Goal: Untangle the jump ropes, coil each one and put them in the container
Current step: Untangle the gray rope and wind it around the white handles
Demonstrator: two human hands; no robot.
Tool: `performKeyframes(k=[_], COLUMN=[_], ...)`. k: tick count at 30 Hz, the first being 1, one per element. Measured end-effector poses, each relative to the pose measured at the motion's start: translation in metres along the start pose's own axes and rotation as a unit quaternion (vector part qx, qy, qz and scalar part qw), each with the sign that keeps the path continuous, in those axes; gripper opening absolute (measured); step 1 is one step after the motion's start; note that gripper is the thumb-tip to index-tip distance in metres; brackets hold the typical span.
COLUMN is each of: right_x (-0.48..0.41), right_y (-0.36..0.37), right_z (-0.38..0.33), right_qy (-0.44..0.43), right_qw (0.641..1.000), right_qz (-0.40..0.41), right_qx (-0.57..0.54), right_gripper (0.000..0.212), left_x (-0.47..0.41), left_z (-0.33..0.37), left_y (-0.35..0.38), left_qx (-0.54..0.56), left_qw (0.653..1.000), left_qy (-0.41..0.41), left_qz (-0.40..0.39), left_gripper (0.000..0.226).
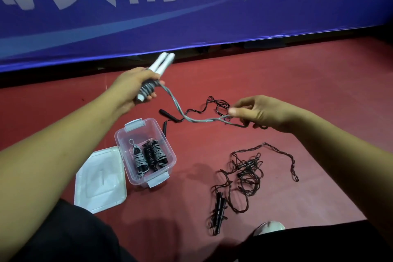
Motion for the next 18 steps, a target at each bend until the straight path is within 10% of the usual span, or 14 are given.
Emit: performKeyframes(k=[5, 8, 12, 18], right_x=[-0.014, -0.016, -0.014, -0.012], right_y=[0.018, 0.047, 0.062, 0.057], right_z=[-0.018, -0.051, -0.06, -0.054], right_qy=[-0.048, -0.106, -0.07, -0.025], right_qw=[0.999, 0.964, 0.889, 0.936], right_qz=[0.011, -0.046, -0.101, -0.097], right_qx=[-0.004, -0.24, -0.441, -0.337], right_gripper=[0.081, 0.028, 0.009, 0.018], left_x=[0.053, 0.072, 0.067, 0.046], left_z=[0.003, 0.0, -0.001, -0.005], left_y=[0.084, 0.108, 0.097, 0.062], left_qx=[0.019, 0.039, 0.044, -0.019], left_qw=[0.984, 0.974, 0.979, 0.991], left_qy=[-0.002, 0.0, 0.003, 0.004], left_qz=[-0.174, -0.222, -0.197, -0.131], left_gripper=[0.018, 0.026, 0.025, 0.018])
Point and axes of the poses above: each hand's wrist, its own x-axis away from the middle knuckle, its own y-axis out of the palm, z = x × y, the point moved 8 cm from there along -x, towards the middle knuckle, and after that the axes turned 10 degrees about x, right-handed, at the moved point
